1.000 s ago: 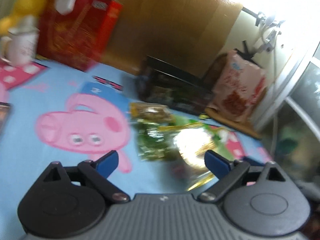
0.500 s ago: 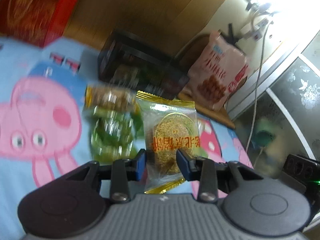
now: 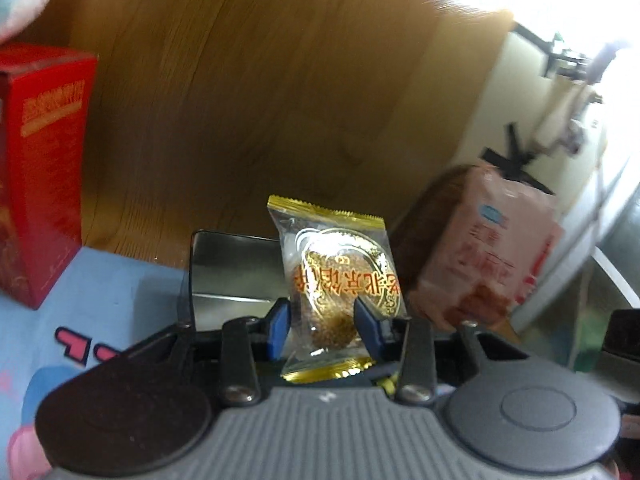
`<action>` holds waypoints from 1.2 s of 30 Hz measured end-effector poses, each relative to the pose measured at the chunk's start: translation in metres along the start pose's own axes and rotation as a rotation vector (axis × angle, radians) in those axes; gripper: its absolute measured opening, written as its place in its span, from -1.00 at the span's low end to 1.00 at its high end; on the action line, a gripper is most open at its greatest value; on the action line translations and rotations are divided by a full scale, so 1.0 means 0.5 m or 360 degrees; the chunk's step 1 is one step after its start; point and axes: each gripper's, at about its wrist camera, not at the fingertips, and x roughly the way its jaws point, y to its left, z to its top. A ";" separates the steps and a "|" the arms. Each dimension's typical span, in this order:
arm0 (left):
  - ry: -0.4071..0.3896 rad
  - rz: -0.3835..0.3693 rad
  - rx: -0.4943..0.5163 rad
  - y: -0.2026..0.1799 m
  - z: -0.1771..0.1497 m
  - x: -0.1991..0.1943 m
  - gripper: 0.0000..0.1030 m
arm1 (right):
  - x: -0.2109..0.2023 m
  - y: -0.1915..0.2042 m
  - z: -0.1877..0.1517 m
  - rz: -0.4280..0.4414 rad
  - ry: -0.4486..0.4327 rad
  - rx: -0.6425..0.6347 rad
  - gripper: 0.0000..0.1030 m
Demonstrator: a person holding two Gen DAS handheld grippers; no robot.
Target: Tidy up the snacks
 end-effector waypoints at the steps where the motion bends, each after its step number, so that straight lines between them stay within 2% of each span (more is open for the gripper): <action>1: 0.0010 0.0016 -0.0012 0.008 0.003 0.016 -0.33 | 0.013 -0.009 0.003 -0.0009 0.0012 0.0010 -0.48; 4: 0.0003 0.0105 0.0008 0.018 0.000 0.054 -0.36 | 0.054 -0.025 0.003 -0.0066 0.0038 0.0000 -0.49; 6: 0.0000 0.0171 0.0033 0.016 -0.001 0.071 -0.31 | 0.077 -0.037 0.002 -0.0096 0.0075 -0.0007 -0.46; 8: 0.0008 0.0163 0.0013 0.020 -0.007 0.068 -0.26 | 0.081 -0.053 0.006 -0.0122 0.0075 0.0005 -0.44; 9: -0.0027 0.0148 0.0005 0.022 -0.012 0.055 -0.25 | 0.068 -0.058 0.006 -0.0133 0.0031 0.0007 -0.41; 11: -0.0129 0.0204 0.0005 0.021 -0.021 0.025 -0.11 | 0.037 -0.076 0.009 -0.0144 -0.0087 0.0047 -0.08; 13: -0.0227 0.0295 -0.0060 0.024 -0.037 -0.008 0.01 | 0.008 -0.110 0.010 -0.0226 -0.0197 0.0169 -0.04; 14: -0.0253 0.0305 -0.0094 0.025 -0.048 -0.020 0.05 | -0.003 -0.128 0.006 -0.0247 -0.0216 0.0236 -0.04; 17: -0.0243 0.0366 -0.0117 0.022 -0.078 -0.022 0.05 | -0.005 -0.184 -0.014 -0.0277 -0.0128 0.0440 -0.04; 19: -0.0177 0.0369 -0.0112 0.026 -0.093 -0.004 0.06 | 0.006 -0.203 -0.035 -0.0246 -0.0015 0.0541 -0.01; 23: -0.0192 0.0429 -0.0112 0.039 -0.107 -0.006 0.09 | -0.024 -0.175 -0.059 -0.0235 0.0016 0.0505 -0.01; 27: -0.0168 0.0348 -0.0179 0.059 -0.109 -0.040 0.08 | -0.057 -0.128 -0.085 -0.0191 -0.0007 0.0432 -0.01; 30: -0.0231 0.0325 -0.0154 0.058 -0.124 -0.101 0.12 | -0.125 -0.104 -0.102 -0.0216 -0.0148 0.0350 -0.01; 32: -0.0277 0.0317 -0.0155 0.063 -0.146 -0.143 0.24 | -0.169 -0.095 -0.120 -0.0195 -0.0207 0.0322 -0.01; 34: -0.0291 0.0308 -0.0175 0.072 -0.164 -0.170 0.38 | -0.178 -0.104 -0.122 -0.0201 -0.0209 0.0303 0.00; 36: -0.0264 0.0306 -0.0182 0.074 -0.192 -0.193 0.40 | -0.181 -0.117 -0.144 -0.0251 -0.0150 0.0308 0.00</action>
